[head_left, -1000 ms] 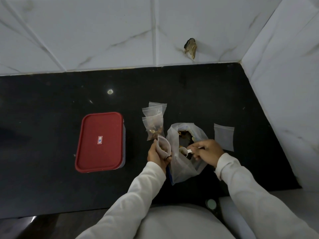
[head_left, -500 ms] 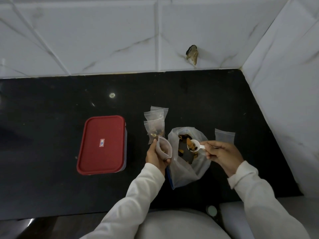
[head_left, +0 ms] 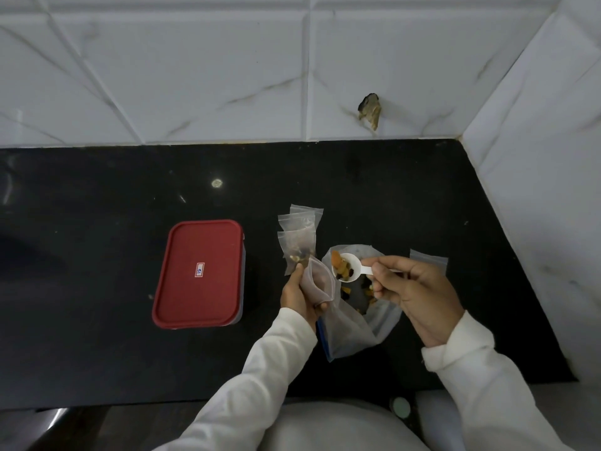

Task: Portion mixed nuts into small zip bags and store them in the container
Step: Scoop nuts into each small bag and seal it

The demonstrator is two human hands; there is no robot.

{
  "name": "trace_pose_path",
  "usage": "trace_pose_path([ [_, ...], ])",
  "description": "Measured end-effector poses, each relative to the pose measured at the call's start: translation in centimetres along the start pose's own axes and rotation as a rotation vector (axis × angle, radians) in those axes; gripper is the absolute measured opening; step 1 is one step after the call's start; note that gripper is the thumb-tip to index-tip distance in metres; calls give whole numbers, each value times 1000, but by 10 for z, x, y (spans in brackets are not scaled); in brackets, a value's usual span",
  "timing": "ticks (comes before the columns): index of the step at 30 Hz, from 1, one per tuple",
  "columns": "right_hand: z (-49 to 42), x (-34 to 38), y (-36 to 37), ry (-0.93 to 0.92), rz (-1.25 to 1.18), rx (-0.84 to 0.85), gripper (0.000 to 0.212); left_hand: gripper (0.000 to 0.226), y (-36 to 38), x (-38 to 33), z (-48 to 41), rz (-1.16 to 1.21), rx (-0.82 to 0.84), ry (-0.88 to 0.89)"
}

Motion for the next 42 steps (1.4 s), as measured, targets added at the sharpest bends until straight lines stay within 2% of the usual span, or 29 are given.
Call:
trace_pose_path([
  [8,-1,2,17,-39,301,-22,18,48,-3,0,-2,-35,-12,33],
  [13,1,13,23,-198,567,-56,15,43,0,-2,1,-32,-18,43],
  [17,0,17,35,-429,940,-133,16,42,1,-2,1,-26,-15,59],
  [20,-1,11,46,-501,1081,-138,16,43,2,-2,1,-22,-19,83],
  [26,8,13,53,-675,1135,-206,28,42,1,-3,0,3,-17,65],
  [31,7,4,56,-750,1206,-199,46,46,1,0,-2,48,12,45],
  [33,10,2,56,-791,1208,-196,44,48,1,1,-2,57,10,43],
  [36,17,0,55,-896,1222,-261,10,49,-1,1,-4,53,4,37],
  [38,9,-7,52,-858,1160,-266,29,48,0,1,-3,60,13,34],
  [42,4,-9,37,-713,903,-288,11,44,3,3,-2,71,39,28],
])
Point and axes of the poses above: each hand's wrist, its own z-axis away from the middle knuckle, its own y-axis out of the palm, x = y × z, the point moved 6 cm from there along -z, towards the middle knuckle, and after that the axes turned 10 degrees about x, right-handed, at the moved point
